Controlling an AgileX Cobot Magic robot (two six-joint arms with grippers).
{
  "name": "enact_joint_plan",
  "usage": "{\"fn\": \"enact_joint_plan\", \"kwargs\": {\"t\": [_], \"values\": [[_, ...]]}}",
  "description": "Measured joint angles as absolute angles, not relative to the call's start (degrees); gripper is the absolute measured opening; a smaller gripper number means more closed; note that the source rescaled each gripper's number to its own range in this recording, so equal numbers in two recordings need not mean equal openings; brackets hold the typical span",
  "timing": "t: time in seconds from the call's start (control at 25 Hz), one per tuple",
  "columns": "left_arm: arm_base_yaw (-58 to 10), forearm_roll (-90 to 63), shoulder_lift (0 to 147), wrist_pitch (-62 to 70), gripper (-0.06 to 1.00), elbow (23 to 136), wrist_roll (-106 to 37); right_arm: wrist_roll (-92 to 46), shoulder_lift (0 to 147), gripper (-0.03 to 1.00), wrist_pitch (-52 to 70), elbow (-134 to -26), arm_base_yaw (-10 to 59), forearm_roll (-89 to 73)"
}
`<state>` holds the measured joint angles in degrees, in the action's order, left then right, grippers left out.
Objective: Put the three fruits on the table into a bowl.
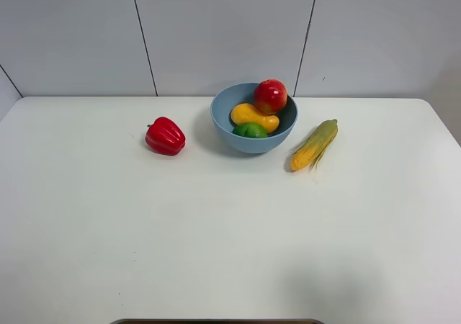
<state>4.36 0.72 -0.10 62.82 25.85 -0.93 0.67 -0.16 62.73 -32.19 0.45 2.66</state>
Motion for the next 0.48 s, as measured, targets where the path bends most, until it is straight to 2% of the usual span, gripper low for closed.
{"fn": "enact_joint_plan", "kwargs": {"t": [0.48], "values": [[4.4, 0.7, -0.1, 62.8, 0.89, 25.9, -1.1, 0.7, -0.2, 0.89, 62.7, -32.2, 0.5, 2.7]]}}
